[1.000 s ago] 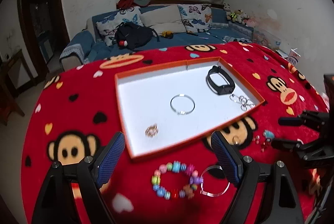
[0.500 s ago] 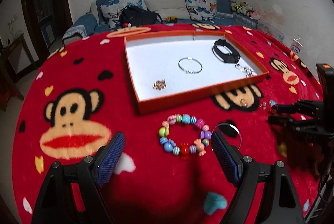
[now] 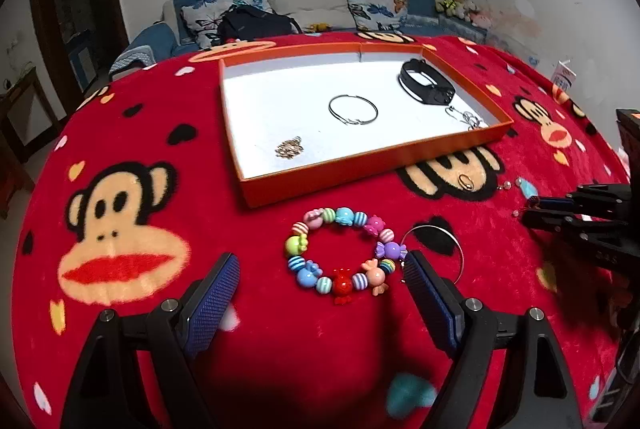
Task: Organize jewelry
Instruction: 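Grasp the colorful beaded bracelet with the left gripper while the right gripper grasps the red tassel earring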
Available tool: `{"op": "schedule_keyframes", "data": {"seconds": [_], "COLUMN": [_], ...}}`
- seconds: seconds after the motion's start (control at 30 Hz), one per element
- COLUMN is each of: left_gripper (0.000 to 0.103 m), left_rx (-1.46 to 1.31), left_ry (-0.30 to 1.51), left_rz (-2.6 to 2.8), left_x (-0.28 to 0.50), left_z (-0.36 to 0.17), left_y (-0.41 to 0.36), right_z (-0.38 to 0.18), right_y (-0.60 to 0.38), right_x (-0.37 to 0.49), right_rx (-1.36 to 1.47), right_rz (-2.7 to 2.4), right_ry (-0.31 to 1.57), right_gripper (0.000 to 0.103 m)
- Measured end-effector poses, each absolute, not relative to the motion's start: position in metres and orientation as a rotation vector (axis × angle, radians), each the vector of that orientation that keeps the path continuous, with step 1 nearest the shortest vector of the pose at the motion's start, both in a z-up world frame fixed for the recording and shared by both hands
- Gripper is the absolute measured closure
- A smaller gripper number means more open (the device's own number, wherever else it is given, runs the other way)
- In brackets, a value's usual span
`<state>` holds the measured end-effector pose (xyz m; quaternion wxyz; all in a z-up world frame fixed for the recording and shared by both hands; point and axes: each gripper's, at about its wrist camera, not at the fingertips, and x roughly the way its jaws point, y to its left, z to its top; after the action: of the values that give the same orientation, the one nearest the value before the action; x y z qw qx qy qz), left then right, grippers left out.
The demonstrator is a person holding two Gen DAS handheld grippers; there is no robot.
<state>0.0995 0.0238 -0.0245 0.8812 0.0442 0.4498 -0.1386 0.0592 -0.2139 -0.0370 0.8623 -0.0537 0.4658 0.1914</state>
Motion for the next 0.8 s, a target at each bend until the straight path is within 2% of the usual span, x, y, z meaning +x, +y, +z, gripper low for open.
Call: {"op": "schedule_keyframes", "data": {"seconds": [0.43,0.53,0.6,0.7,0.8], "left_gripper": [0.022,0.027,0.037,0.045,0.048], "left_rx": [0.162,0.171,0.178,0.189,0.19], "left_ry": [0.981,0.973,0.968,0.963,0.963], "left_rz": [-0.33,-0.345,-0.361,-0.374,-0.389], "left_x": [0.113,0.116,0.119,0.123,0.125], "left_z": [-0.046,-0.046,-0.045,-0.044,-0.043], "left_y": [0.015,0.013,0.01,0.009,0.009], "right_z": [-0.037,-0.037,-0.037,-0.037,-0.037], "right_y": [-0.218,-0.219,-0.219,-0.219,-0.219], "right_x": [0.051,0.052,0.052,0.053,0.053], "right_rx": [-0.087,-0.082,-0.077,-0.076,-0.077], "right_rz": [0.419,0.421,0.421,0.42,0.42], "right_ry": [0.985,0.986,0.987,0.987,0.986], "right_gripper": [0.081,0.081,0.081,0.081,0.081]}}
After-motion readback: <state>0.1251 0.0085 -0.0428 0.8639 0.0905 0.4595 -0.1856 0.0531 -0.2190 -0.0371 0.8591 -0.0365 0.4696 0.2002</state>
